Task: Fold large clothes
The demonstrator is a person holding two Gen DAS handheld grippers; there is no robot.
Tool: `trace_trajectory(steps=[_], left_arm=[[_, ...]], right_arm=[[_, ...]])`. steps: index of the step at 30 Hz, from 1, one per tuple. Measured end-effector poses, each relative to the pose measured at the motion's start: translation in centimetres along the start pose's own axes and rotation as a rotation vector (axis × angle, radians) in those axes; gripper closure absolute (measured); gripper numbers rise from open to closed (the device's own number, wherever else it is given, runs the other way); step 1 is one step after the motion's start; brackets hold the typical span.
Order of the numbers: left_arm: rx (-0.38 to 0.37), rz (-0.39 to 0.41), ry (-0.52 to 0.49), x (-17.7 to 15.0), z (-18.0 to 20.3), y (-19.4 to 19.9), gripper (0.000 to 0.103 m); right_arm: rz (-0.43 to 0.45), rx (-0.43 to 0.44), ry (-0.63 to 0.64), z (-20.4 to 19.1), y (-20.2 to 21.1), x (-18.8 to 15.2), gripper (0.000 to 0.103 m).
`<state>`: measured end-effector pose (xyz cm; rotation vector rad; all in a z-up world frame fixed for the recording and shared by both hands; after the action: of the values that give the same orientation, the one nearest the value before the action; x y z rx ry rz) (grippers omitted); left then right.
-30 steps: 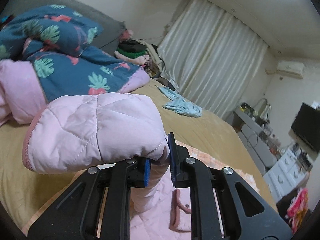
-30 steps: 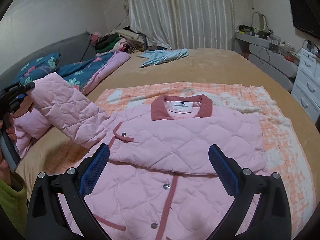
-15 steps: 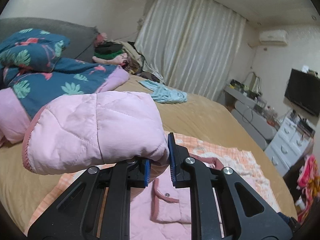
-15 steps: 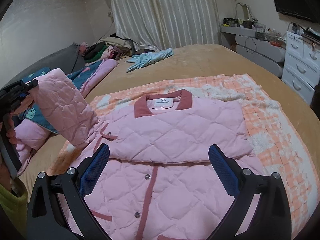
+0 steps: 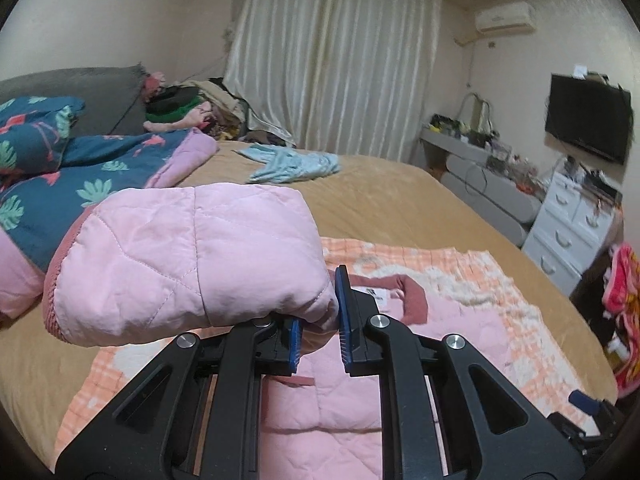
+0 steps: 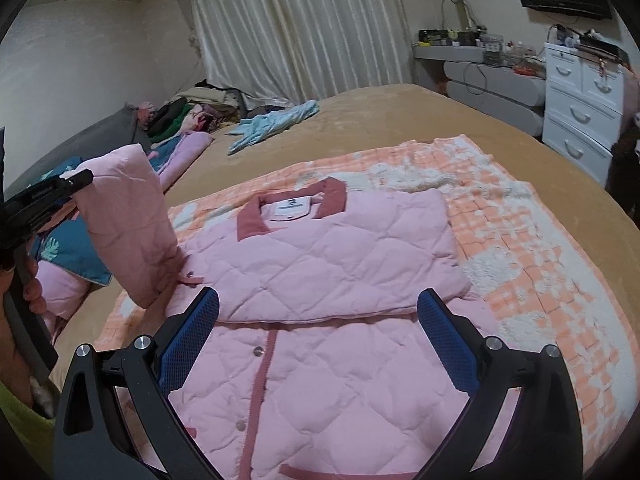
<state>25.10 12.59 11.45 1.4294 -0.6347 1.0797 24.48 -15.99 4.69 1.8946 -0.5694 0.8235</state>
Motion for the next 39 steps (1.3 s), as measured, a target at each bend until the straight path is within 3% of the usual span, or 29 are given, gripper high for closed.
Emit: trace_trajectory(steps=[14, 22, 39], left_arm=[[-0.037, -0.095, -0.179, -3.7, 5.8, -3.2, 0.095], [-0.061, -0.198, -0.288, -7.9, 9.7, -6.0, 0.095], [-0.059, -0.325, -0.509, -14.4, 14.3, -9.9, 0.093]], right_arm=[[0.002, -0.052, -0.048, 3.2, -0.6, -0.7, 0.004], [-0.014, -0.076, -0.084, 5.8, -1.4, -1.4, 0.004], [-0.032, -0.126, -0.202, 10.9, -2.2, -2.7, 0.004]])
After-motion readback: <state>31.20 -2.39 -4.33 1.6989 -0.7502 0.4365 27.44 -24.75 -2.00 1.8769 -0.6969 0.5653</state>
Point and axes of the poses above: each gripper's, at about its wrist camera, not at the fingertips, and y roughly against the way its jaws point, z to its right, x to its top, the point moved 3 cm from there along -y, roughly the way its jaws point, and after that the axes turned 2 degrees about x, right-handed, at the moved point
